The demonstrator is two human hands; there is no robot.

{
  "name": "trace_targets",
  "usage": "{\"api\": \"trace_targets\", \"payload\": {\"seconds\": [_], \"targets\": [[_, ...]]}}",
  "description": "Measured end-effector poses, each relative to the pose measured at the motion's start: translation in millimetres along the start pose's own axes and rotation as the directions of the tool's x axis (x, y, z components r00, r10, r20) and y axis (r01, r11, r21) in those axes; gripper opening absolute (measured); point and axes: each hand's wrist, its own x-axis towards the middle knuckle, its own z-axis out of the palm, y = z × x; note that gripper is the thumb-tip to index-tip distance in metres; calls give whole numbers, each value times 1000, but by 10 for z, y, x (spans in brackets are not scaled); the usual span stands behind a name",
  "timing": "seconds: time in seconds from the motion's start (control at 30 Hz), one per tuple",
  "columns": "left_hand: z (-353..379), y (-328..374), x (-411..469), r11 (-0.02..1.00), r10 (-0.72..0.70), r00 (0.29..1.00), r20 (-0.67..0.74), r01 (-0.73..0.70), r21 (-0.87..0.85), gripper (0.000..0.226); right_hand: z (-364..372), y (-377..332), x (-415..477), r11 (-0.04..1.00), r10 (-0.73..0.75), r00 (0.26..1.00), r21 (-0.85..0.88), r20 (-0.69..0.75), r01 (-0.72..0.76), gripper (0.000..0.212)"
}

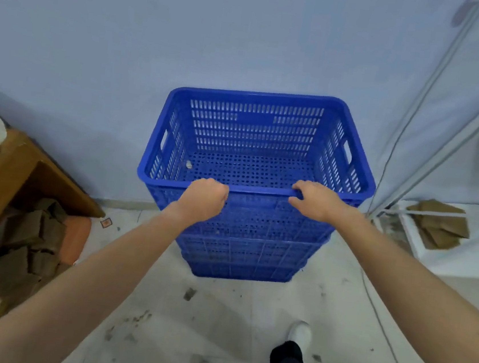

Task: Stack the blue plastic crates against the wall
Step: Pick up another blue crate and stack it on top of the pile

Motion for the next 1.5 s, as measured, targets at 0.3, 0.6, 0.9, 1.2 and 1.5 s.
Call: {"api": "trace_targets", "payload": {"seconds": [0.3,0.6,0.9,1.2,1.5], "targets": [[149,-440,-42,959,-130,986,100,100,265,59,-2,215,-192,984,119,991,-125,-55,-125,48],[296,-537,71,895,-204,978,46,167,415,60,209,83,1,955,98,990,-270,-106,-123,63],[144,-519,107,859,-234,966,110,152,489,29,372,-68,209,964,-57,972,-268,-226,-6,40],[145,-636,173,864,-194,978,79,132,486,39,441,-49,296,966,-58,967,-257,-250,-9,44],[184,-674,225,872,-233,968,88,169,459,30,399,-24,302,962,-86,971,-273,-225,22,47]]}}
